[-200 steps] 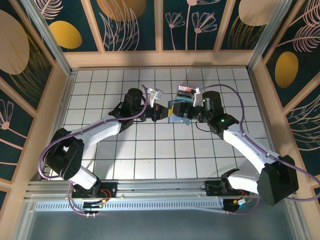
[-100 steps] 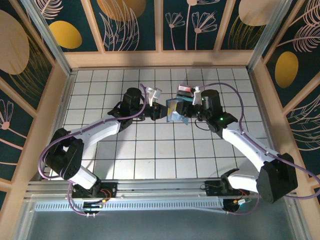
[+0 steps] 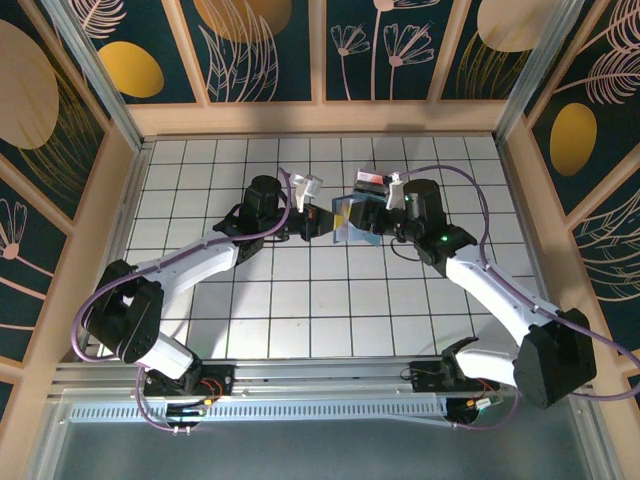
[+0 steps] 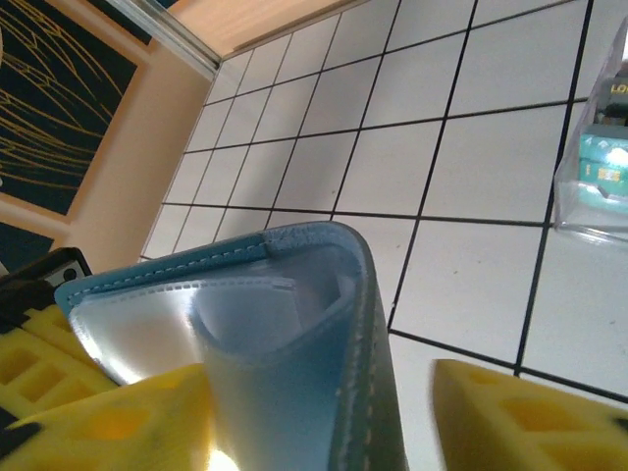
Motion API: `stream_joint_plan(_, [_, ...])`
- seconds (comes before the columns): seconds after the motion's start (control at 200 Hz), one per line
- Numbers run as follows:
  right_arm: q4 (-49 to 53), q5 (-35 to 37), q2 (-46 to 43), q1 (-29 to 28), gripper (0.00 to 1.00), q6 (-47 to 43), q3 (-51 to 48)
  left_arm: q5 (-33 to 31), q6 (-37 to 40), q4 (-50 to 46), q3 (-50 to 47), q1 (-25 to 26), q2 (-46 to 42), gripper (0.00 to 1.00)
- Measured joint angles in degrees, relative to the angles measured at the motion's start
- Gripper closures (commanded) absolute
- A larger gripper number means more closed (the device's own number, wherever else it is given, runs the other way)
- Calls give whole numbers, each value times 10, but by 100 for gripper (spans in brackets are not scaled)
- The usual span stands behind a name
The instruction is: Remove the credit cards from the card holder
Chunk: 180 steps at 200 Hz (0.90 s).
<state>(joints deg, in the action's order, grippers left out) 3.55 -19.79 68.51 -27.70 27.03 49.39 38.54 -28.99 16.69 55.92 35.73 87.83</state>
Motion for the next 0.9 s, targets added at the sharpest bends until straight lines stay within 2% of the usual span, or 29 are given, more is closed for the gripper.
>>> stream_joint_plan(0.105, [3,3,-17,0,25,-1,0,3,1,0,0,3,-3,100])
stream_joint_plan(0.556, [-17,-18,-8,-1,19,-1,0,24,2,2,0,3,-3,100])
stream_joint_plan(0.801, [-24,-39,-8,-2,17,-1,0,32,2,2,0,3,-3,100])
stream_joint_plan(0.901, [-27,-41,-8,-2,21,-1,0,35,2,2,0,3,-3,100])
